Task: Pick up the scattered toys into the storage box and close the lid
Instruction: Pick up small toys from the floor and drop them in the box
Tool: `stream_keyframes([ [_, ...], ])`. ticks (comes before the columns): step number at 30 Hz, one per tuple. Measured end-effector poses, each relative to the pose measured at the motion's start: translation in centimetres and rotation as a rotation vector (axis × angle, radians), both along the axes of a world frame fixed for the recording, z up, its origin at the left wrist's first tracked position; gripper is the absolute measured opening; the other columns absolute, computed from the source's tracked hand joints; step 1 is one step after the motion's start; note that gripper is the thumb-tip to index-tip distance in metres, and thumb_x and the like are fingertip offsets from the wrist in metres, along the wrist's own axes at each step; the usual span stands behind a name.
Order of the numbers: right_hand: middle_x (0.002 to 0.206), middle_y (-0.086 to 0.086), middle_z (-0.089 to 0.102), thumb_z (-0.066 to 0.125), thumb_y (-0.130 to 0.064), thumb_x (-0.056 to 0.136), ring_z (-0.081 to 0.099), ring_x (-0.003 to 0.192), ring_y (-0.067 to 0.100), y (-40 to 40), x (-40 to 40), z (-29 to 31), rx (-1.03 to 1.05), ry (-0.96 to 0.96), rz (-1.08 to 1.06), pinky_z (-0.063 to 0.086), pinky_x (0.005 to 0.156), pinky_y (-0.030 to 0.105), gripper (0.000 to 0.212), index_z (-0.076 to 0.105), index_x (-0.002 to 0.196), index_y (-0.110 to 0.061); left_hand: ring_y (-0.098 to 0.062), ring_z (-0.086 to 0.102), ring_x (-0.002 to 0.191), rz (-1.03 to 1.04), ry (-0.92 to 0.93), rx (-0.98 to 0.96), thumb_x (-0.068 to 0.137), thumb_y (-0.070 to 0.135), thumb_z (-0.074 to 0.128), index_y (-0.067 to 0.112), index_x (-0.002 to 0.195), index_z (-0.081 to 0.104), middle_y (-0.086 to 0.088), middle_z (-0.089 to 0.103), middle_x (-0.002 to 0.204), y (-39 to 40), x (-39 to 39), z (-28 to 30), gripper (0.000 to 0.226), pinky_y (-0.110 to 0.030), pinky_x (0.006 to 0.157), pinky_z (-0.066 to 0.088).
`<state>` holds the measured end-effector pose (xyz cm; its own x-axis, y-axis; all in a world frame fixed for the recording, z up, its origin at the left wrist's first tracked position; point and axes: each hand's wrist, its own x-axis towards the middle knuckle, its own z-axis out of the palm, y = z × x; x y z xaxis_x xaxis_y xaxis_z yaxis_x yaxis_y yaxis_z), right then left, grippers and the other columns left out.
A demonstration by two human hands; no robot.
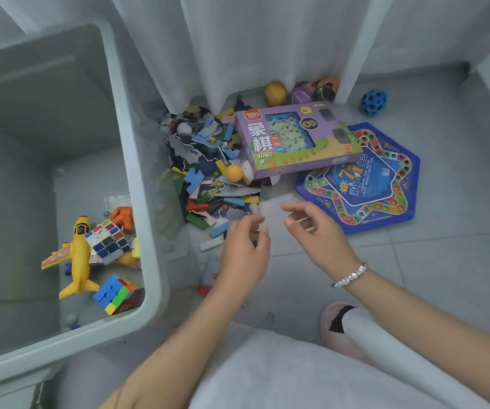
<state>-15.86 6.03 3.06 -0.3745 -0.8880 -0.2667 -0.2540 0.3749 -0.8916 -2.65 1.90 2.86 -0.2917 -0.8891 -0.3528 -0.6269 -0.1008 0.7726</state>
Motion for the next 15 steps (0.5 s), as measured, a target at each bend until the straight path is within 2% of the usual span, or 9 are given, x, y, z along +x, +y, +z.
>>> stream_keyframes([
  [2,0.096,-0.006,0.061,0.059,-0.019,0.088,0.056,0.075,0.004,0.5,-0.3,-2.3,0.084,0.017,0.019,0.041,0.067,0.008,0.021,0.06,0.108,-0.028,-0.011,0.057,0.092,0.046,-0.072,0.037,0.094,0.023,0.048,0.018,0.118,0.055,-0.004,0.054,0.118,0.0,0.4,-3.2,0.026,-0.037,0.091,0.048],
  [4,0.106,-0.002,0.06,0.058,-0.023,0.089,0.057,0.08,0.01,0.9,-0.3,-4.0,0.156,0.023,0.068,0.043,0.073,0.016,0.026,0.059,0.114,-0.026,-0.017,0.056,0.104,0.103,-0.13,0.058,0.093,0.025,0.049,0.017,0.12,0.054,-0.005,0.05,0.121,0.0,1.1,-5.6,0.029,-0.038,0.096,0.046],
  [8,0.122,-0.002,0.055,0.056,-0.027,0.09,0.054,0.091,0.009,0.5,-0.4,-5.8,0.264,0.027,0.182,0.041,0.081,0.019,0.037,0.052,0.127,-0.026,-0.026,0.033,0.13,0.137,-0.313,0.022,0.091,0.033,0.056,0.014,0.135,0.043,-0.01,0.036,0.138,-0.8,2.0,-8.8,0.05,-0.039,0.107,0.029],
  [12,0.134,-0.001,0.048,0.053,-0.033,0.092,0.052,0.098,0.009,-0.2,-0.1,-7.2,0.368,0.016,0.295,0.04,0.085,0.021,0.045,0.043,0.135,-0.029,-0.027,0.016,0.139,0.061,-0.408,-0.083,0.089,0.043,0.055,0.025,0.144,0.031,-0.008,0.018,0.153,-1.8,2.3,-10.4,0.063,-0.045,0.11,0.018],
  [15,0.138,0.002,0.044,0.052,-0.036,0.092,0.052,0.114,0.015,-0.4,0.0,-8.4,0.439,-0.001,0.336,0.044,0.093,0.028,0.048,0.039,0.138,-0.029,-0.028,0.004,0.143,-0.068,-0.508,-0.041,0.089,0.052,0.051,0.034,0.149,0.01,-0.005,-0.001,0.158,-2.7,2.5,-11.3,0.075,-0.047,0.112,0.013],
])
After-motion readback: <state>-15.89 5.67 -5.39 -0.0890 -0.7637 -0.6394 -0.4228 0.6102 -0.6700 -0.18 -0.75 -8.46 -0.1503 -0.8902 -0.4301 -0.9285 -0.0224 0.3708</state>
